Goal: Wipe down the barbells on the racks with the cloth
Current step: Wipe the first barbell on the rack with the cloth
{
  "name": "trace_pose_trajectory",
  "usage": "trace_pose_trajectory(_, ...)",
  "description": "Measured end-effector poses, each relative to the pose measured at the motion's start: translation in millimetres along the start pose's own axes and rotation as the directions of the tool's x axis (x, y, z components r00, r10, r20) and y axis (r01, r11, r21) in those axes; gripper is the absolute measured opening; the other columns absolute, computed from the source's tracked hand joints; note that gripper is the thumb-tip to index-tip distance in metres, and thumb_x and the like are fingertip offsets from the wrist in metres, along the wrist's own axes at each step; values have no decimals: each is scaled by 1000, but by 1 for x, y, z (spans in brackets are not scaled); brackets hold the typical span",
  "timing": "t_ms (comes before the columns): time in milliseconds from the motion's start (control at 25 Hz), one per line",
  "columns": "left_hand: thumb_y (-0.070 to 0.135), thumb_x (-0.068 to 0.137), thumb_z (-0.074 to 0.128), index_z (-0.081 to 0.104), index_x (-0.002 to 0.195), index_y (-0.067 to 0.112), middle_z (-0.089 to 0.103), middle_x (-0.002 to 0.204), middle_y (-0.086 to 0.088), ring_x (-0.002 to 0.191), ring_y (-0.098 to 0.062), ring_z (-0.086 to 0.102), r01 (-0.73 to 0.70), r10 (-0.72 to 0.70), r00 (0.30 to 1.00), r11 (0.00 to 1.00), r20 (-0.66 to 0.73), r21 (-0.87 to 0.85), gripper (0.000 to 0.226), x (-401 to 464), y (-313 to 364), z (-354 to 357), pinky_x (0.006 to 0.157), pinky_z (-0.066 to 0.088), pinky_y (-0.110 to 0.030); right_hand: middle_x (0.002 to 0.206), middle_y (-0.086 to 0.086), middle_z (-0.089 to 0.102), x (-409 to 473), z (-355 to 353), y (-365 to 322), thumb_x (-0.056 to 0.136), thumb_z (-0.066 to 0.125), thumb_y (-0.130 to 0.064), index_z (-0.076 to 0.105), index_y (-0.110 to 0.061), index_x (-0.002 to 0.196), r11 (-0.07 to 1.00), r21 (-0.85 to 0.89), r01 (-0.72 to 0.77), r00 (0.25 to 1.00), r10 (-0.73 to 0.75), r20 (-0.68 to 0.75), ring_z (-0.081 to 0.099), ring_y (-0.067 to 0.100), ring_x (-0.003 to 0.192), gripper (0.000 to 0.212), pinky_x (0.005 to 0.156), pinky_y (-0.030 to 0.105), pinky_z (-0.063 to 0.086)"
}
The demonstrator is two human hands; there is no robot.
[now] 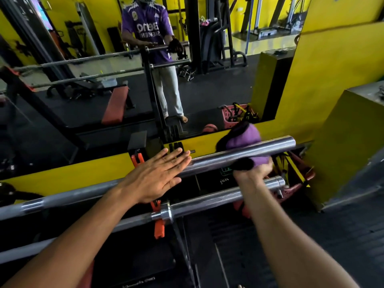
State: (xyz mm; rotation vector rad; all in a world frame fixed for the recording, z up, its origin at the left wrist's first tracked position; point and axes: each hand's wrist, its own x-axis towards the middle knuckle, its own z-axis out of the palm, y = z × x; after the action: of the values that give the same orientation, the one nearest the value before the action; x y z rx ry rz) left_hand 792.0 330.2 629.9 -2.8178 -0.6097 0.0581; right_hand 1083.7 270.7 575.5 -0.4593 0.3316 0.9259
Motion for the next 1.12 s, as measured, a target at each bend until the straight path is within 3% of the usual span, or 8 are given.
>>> trace_pose_trajectory(200,55,106,11,-5,162,23,-11,169,8,154,-5,-16,17,-26,997,992,-68,-128,66,-1,1,-3,125,-11,-33,100,16,73,-58,0,77,98,35,-54,69,-14,115,963,-90,-253,967,249,-56,66,35,98,55,77,39,53)
trace_pose_trajectory(360,51,108,19,8,163,17,2,171,3,157,-15,0,113,-151,972,972,-180,-206,65,-56,-23,10,127,-2,-36,127,15,67,-19,7,16,98,35,-48,65,-18,119,998,-31,46,987,-50,-152,61,34,121,48,103,41,48)
trace_pose_trajectory(440,47,109,22,12,163,16,7,171,1,157,-18,5,137,-161,972,980,-170,-142,63,-88,-38,25,127,4,-39,134,13,62,13,-9,10,90,53,-41,54,-34,124,998,27,59,995,-57,-81,62,38,119,34,97,44,52)
trace_pose_trajectory(520,46,109,21,14,163,16,12,170,-1,157,-18,6,137,-140,977,990,-161,-29,61,-103,-44,37,126,7,-41,119,11,63,-1,-7,11,82,65,-31,44,-44,113,983,-137,119,977,-141,-160,68,37,105,40,85,40,58)
trace_pose_trajectory(600,44,109,21,13,163,16,14,169,-1,157,-16,5,138,-133,977,990,-169,23,61,-103,-45,42,126,8,-41,83,5,65,-32,14,28,96,55,-44,47,-29,89,984,-30,177,932,-178,-316,69,20,80,18,68,15,50)
trace_pose_trajectory(680,42,109,23,9,163,17,9,170,-1,157,-16,4,132,-126,978,991,-168,25,61,-100,-45,42,126,9,-41,64,1,55,-61,32,48,102,41,-51,39,-21,73,983,81,167,945,-136,-299,56,15,65,42,53,16,39)
trace_pose_trajectory(880,43,109,27,5,163,18,2,170,1,157,-17,1,139,-131,981,989,-143,46,64,-102,-44,47,125,14,-44,96,11,67,-132,18,162,97,36,-57,65,-18,94,967,-15,-254,944,245,-220,63,30,94,48,74,33,47)
trace_pose_trajectory(1120,44,108,24,6,163,17,3,170,2,157,-17,4,157,-145,973,986,-177,59,64,-103,-43,47,124,19,-44,91,10,71,-109,20,136,95,42,-52,67,-16,91,980,-60,-190,944,165,-286,66,31,93,44,85,36,56)
